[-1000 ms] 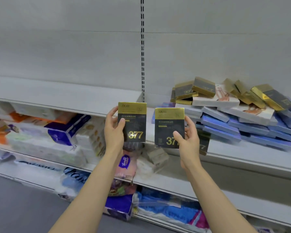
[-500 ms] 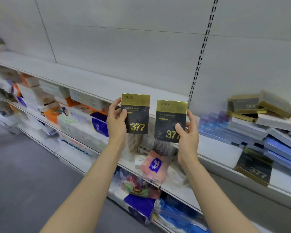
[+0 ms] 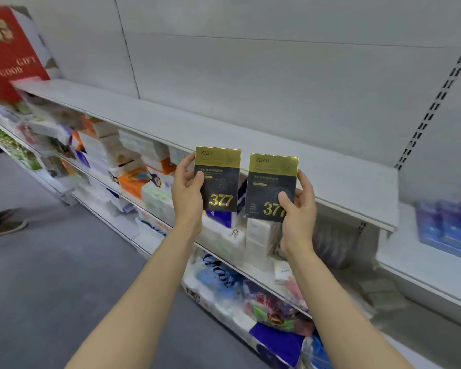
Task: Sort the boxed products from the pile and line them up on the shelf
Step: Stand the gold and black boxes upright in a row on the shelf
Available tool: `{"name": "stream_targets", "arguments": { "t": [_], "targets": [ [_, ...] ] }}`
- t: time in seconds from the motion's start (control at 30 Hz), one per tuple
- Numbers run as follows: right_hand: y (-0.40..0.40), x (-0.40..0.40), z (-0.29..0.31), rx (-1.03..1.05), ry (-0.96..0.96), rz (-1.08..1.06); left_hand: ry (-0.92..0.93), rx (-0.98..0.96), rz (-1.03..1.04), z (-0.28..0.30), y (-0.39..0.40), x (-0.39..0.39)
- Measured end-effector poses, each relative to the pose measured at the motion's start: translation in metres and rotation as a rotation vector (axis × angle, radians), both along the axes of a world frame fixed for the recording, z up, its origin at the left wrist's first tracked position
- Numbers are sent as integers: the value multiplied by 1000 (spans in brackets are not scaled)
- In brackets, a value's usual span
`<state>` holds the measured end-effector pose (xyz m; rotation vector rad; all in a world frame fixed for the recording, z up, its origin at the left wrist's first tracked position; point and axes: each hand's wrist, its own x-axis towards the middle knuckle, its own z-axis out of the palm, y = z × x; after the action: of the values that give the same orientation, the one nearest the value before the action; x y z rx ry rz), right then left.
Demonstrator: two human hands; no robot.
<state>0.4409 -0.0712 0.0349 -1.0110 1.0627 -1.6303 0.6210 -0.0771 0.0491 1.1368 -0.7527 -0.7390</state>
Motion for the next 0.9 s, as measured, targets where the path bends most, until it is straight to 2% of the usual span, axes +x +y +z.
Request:
{"name": "stream_targets", "arguments": {
  "t": [0.27, 0.53, 0.9],
  "targets": [
    [-67, 103, -1, 49, -14, 106, -8, -35, 89, 2, -51, 101],
    [-133, 190, 11, -23, 68, 188, 11, -50, 173, 10, -94, 186],
    [-201, 299, 8, -24, 62, 119, 57, -46, 89, 1, -175, 297]
  ]
}}
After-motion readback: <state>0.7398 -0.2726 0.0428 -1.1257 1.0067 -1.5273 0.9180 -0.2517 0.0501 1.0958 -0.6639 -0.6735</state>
